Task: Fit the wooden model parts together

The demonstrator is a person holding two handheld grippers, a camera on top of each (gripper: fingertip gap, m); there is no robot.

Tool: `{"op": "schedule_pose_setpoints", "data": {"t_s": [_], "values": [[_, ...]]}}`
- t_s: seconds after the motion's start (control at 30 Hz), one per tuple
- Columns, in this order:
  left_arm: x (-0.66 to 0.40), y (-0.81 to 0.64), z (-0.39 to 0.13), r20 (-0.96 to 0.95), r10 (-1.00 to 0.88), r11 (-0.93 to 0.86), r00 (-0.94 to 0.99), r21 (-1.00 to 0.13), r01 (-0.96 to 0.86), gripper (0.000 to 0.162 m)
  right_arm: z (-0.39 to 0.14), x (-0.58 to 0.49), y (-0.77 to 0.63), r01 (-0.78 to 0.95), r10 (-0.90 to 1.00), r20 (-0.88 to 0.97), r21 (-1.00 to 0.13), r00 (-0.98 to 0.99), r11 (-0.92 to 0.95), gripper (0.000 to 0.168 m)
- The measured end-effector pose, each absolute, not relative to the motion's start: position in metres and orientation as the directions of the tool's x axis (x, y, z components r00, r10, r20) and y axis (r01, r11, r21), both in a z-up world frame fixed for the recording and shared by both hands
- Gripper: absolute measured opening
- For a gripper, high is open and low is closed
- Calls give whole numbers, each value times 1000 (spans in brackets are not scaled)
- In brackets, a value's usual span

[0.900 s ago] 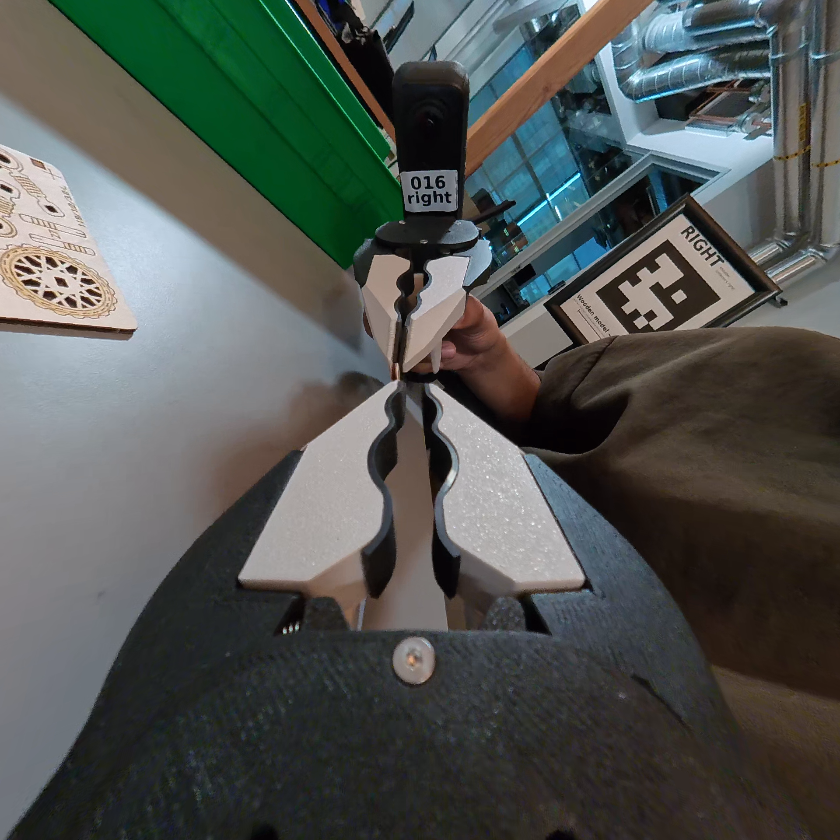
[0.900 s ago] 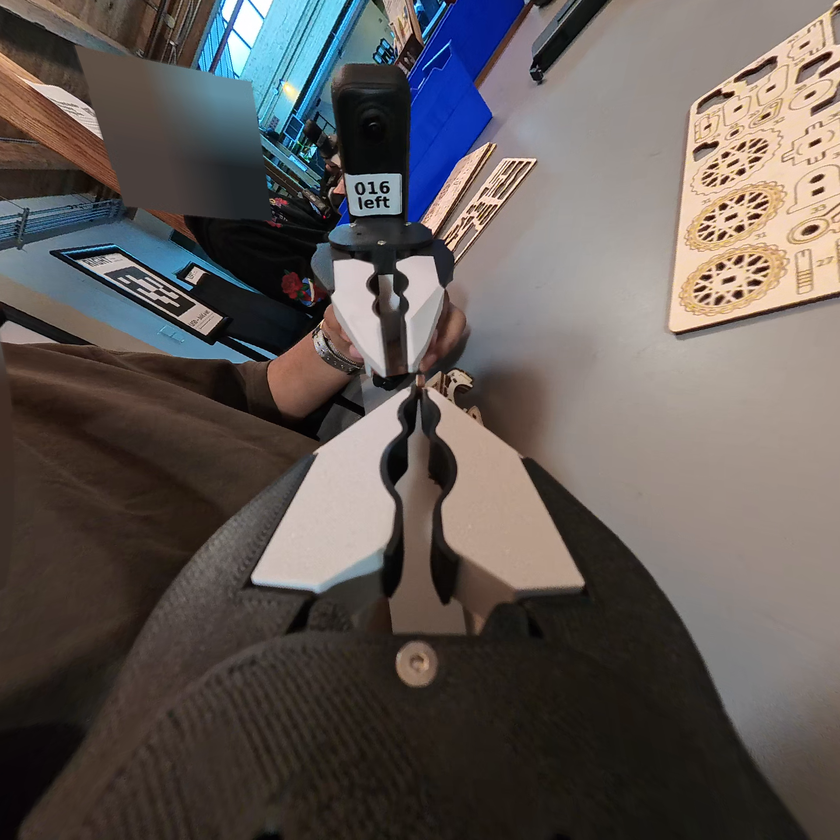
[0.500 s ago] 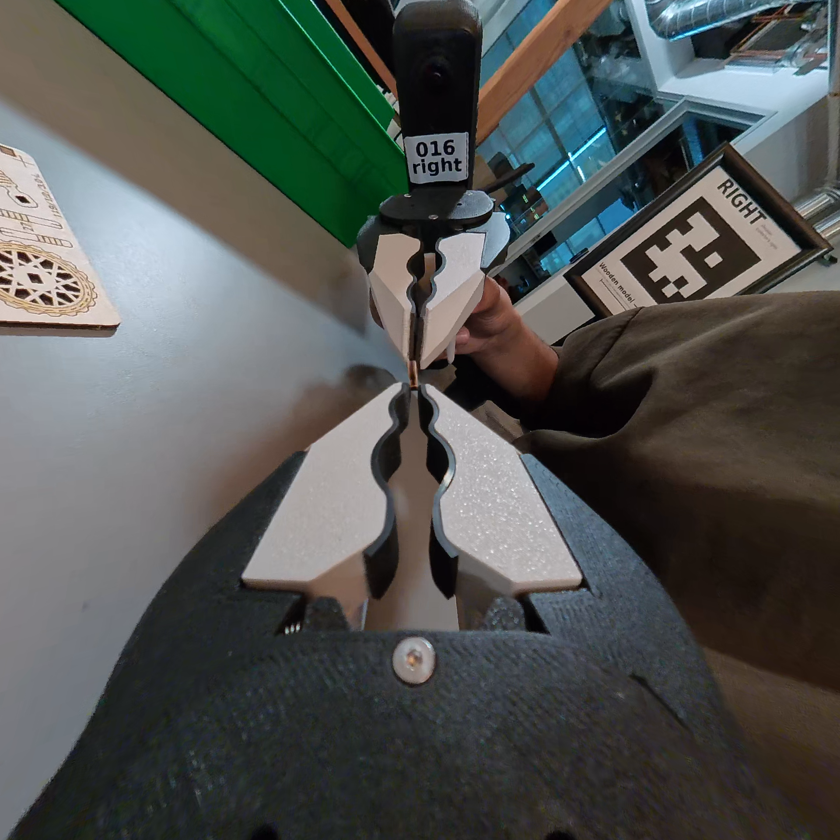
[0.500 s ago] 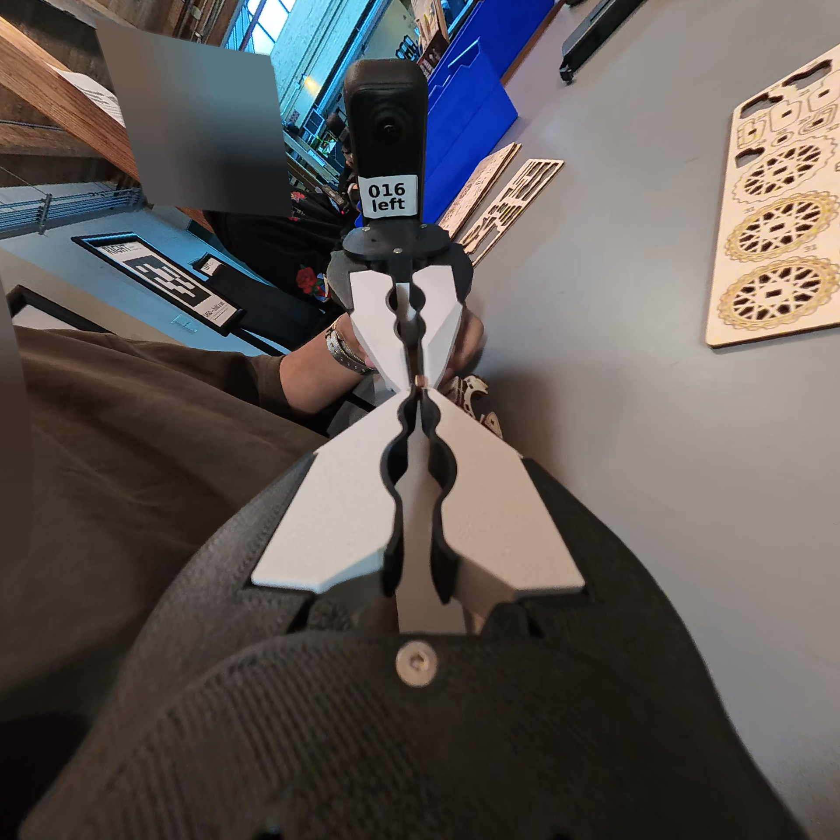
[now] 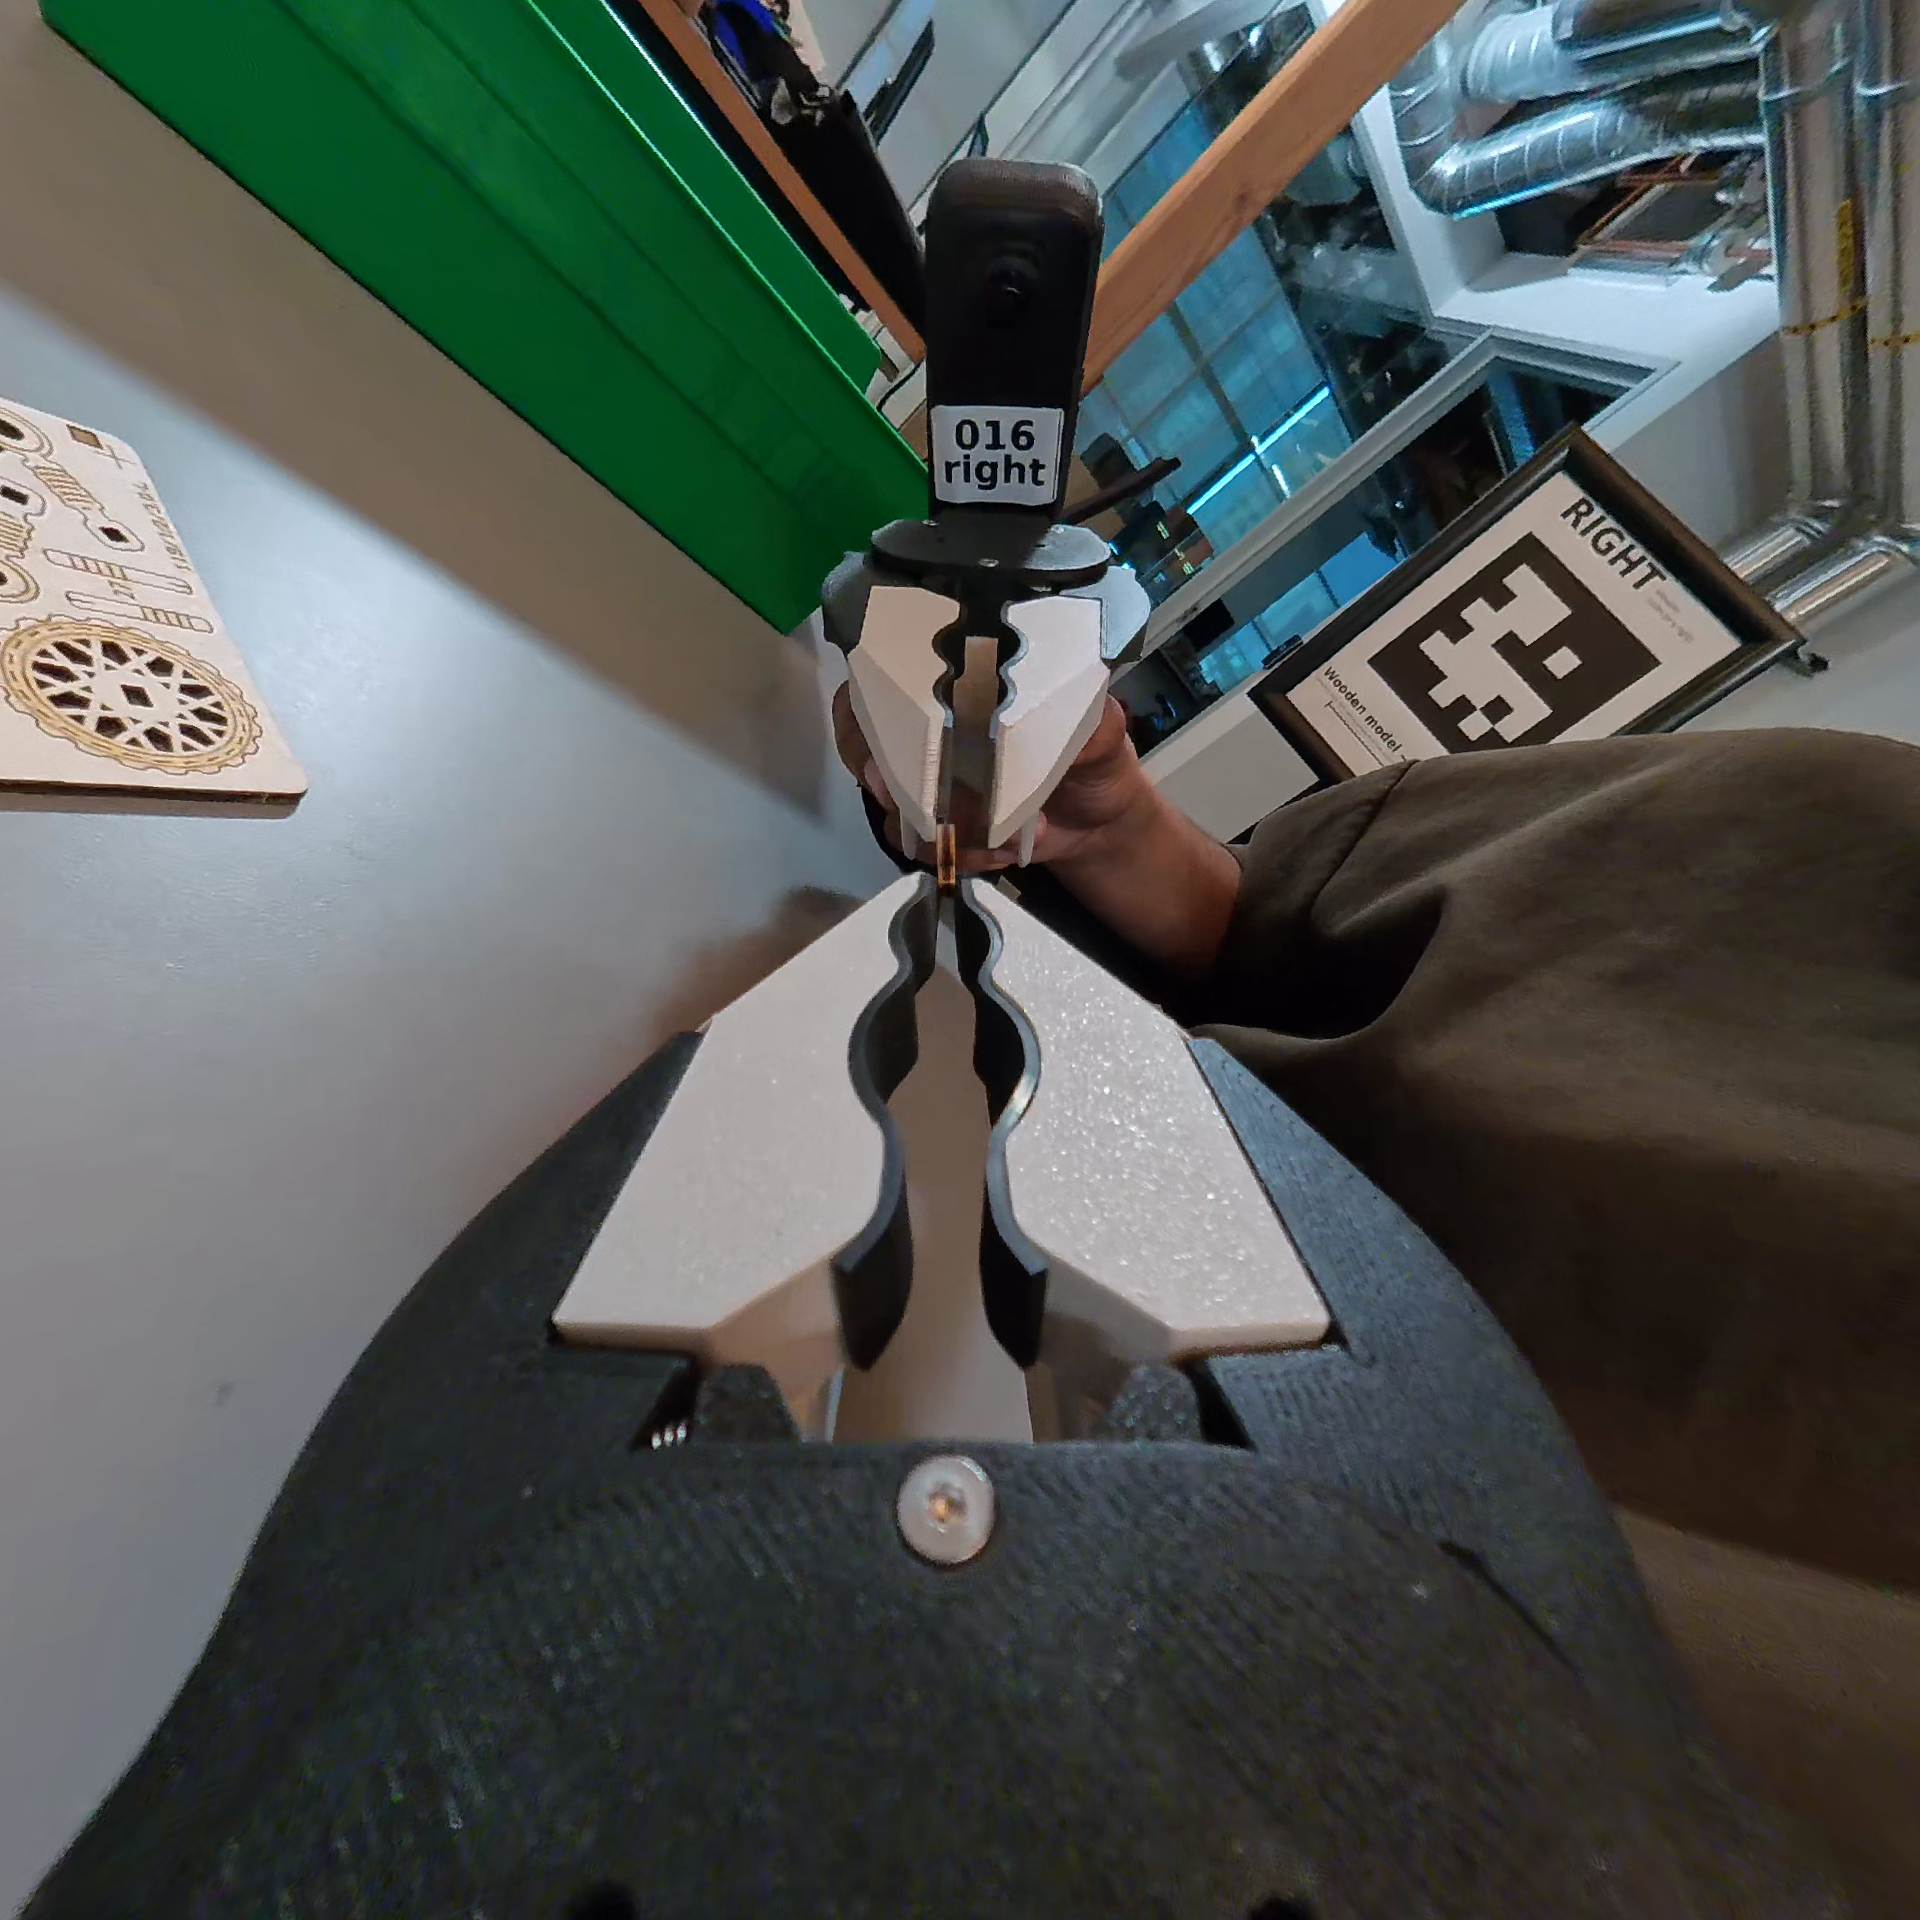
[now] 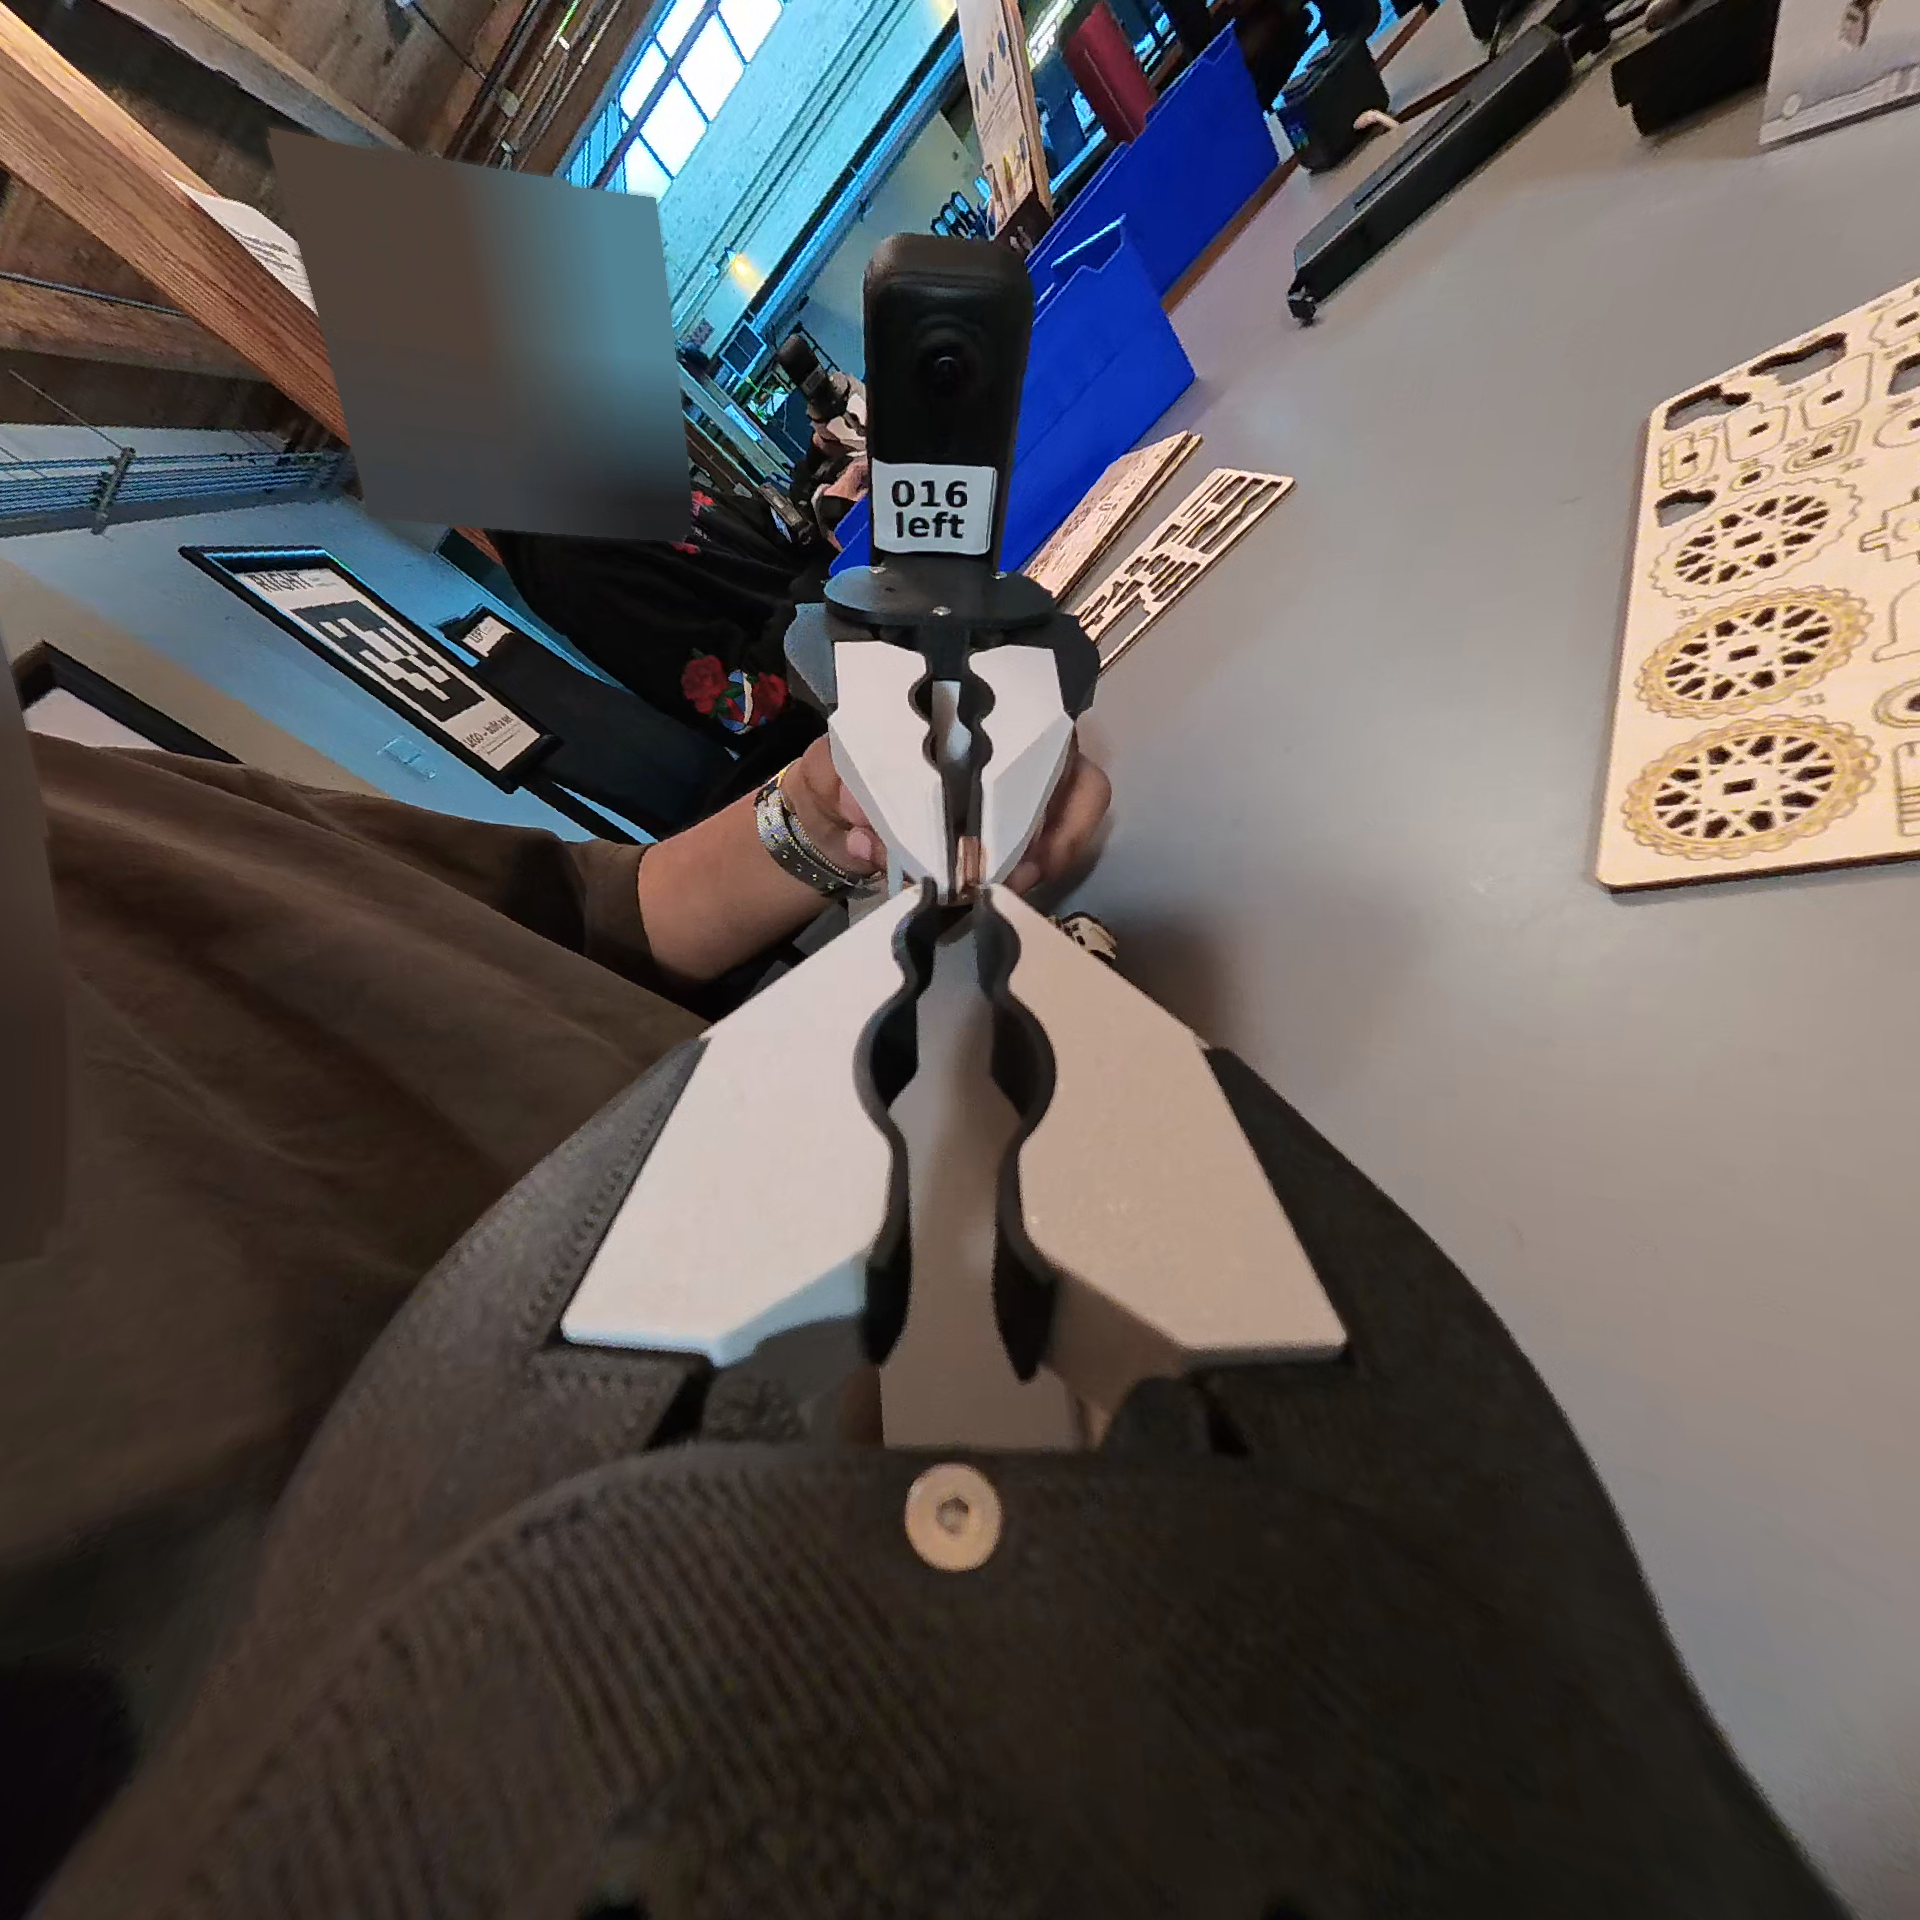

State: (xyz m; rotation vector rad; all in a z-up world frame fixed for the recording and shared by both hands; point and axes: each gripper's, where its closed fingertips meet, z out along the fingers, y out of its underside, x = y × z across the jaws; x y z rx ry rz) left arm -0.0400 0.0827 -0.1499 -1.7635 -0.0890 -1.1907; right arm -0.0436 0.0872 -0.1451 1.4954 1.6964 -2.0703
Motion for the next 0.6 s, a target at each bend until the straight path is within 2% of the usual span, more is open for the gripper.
{"op": "schedule_pose_setpoints", "data": {"t_s": [0.5, 0.6], "values": [[-33, 81, -150, 735, -442, -534, 514, -676, 508, 1, -145, -43, 82, 585, 508, -676, -729, -534, -355, 1], [-33, 81, -150, 728, -450, -528, 517, -684, 504, 5, -143, -44, 88, 569, 520, -672, -734, -527, -371, 1]]}}
